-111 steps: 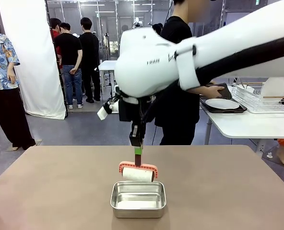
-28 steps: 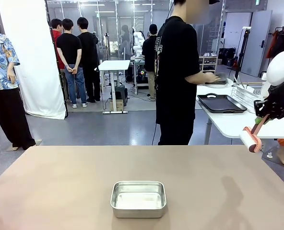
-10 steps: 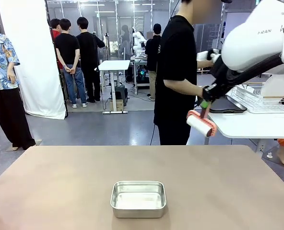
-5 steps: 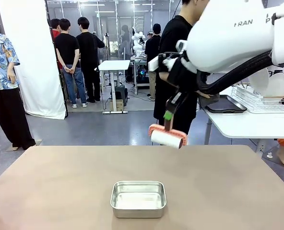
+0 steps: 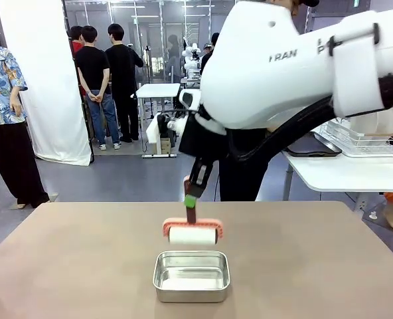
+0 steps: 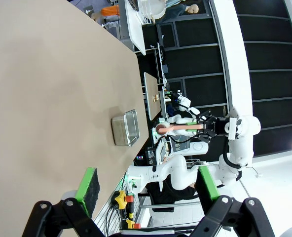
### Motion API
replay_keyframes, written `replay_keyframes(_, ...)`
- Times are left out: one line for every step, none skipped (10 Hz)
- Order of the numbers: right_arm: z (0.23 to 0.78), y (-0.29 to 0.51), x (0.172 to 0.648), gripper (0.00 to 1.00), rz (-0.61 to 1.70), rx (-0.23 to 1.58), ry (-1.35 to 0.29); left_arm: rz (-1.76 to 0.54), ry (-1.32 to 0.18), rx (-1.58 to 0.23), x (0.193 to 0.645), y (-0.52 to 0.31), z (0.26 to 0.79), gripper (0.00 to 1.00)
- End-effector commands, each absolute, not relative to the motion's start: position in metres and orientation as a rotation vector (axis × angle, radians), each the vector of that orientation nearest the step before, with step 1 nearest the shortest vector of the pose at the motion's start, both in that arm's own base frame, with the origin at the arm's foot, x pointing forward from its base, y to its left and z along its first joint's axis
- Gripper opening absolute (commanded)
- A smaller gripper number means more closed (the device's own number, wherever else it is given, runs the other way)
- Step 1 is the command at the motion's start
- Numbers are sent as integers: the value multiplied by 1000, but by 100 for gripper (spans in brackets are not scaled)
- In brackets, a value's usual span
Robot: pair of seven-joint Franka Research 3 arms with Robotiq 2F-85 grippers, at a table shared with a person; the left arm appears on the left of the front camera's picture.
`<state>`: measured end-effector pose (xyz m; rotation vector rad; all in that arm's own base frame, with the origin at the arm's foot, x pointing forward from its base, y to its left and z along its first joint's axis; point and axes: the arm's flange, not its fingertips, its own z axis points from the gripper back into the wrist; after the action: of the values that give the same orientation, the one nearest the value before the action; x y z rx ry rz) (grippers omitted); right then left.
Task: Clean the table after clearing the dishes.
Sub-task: Place the Lint Roller back on top of the Airtight Container.
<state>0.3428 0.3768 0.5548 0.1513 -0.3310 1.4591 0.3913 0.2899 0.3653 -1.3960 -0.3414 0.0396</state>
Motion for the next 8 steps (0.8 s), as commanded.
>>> replay_keyframes(534, 378, 350, 21, 1557, 203, -306, 44, -346, -1397, 388, 290, 366, 100)
replay_keyframes(526, 383, 357, 21, 1577, 201, -335, 44, -346, -1397, 388, 290, 366, 100)
replay_keyframes(519, 384, 365, 21, 1588, 235, -340, 44, -346, -1397, 388, 290, 366, 100)
replay_keyframes(509, 382, 373, 21, 1589, 208, -318, 44, -346, -1397, 388, 290, 366, 100)
replay_keyframes(505, 382, 375, 21, 1574, 197, -307, 44, -346, -1397, 388, 290, 366, 100)
replay_keyframes(508, 383, 376, 21, 1559, 202, -317, 44, -346, -1397, 388, 290, 366, 100)
replay_keyframes(504, 381, 373, 21, 1565, 199, -295, 44, -346, -1397, 388, 290, 366, 100)
replay_keyframes(504, 381, 373, 21, 1565, 199, -295, 44, -346, -1397, 388, 290, 366, 100)
